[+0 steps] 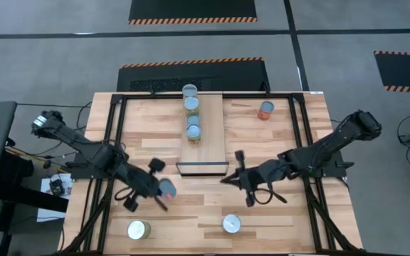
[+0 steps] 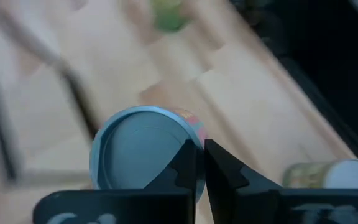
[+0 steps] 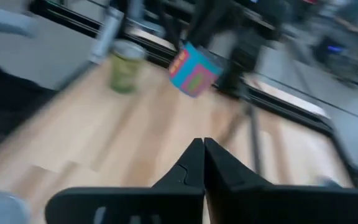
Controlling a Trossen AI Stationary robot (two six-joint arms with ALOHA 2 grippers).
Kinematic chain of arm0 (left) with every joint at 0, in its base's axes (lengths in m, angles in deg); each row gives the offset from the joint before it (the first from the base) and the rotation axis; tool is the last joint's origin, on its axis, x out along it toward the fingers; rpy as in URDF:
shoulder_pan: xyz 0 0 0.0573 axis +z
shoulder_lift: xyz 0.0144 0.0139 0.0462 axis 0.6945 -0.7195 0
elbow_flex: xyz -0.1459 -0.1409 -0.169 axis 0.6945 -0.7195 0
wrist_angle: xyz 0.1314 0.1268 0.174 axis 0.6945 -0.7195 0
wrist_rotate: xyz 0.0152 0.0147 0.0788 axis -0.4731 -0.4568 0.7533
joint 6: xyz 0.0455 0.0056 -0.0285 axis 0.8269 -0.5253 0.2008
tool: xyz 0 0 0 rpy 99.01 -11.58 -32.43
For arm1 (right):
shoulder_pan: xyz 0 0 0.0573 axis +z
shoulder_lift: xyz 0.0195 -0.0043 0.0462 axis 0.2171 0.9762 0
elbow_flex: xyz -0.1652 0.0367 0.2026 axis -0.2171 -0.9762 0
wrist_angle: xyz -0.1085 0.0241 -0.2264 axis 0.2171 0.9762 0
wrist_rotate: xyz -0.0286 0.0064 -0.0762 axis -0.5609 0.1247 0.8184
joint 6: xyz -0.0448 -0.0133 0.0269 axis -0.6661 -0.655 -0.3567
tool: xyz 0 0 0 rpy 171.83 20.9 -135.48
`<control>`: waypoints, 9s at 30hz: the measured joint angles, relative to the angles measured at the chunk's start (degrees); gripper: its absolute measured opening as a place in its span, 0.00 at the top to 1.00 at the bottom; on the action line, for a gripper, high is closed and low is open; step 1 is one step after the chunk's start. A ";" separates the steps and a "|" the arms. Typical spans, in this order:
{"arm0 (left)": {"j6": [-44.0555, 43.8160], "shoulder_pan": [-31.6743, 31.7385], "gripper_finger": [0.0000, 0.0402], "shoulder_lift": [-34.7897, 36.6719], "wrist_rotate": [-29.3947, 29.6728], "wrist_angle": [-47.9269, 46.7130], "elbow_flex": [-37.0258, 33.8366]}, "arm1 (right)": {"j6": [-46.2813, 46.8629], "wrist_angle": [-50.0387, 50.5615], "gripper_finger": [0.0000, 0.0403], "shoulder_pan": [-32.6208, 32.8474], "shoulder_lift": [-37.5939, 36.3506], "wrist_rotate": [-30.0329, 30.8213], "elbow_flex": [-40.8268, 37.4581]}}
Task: Pick and place cans onto a shelf
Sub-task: Put the canned mixed veggies on the shelf
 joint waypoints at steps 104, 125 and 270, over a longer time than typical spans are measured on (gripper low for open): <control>-7.88 -2.56 0.99 -14.94 6.49 31.91 -19.22 | -2.62 9.16 0.96 -5.30 30.28 -17.93 23.32; -11.76 -6.99 0.76 -8.53 9.35 28.88 -16.37 | 2.67 2.69 0.82 -5.32 35.95 -17.55 25.74; -7.26 42.44 1.00 19.09 4.42 63.65 -38.09 | -22.45 18.83 0.85 -48.97 28.11 -38.78 19.15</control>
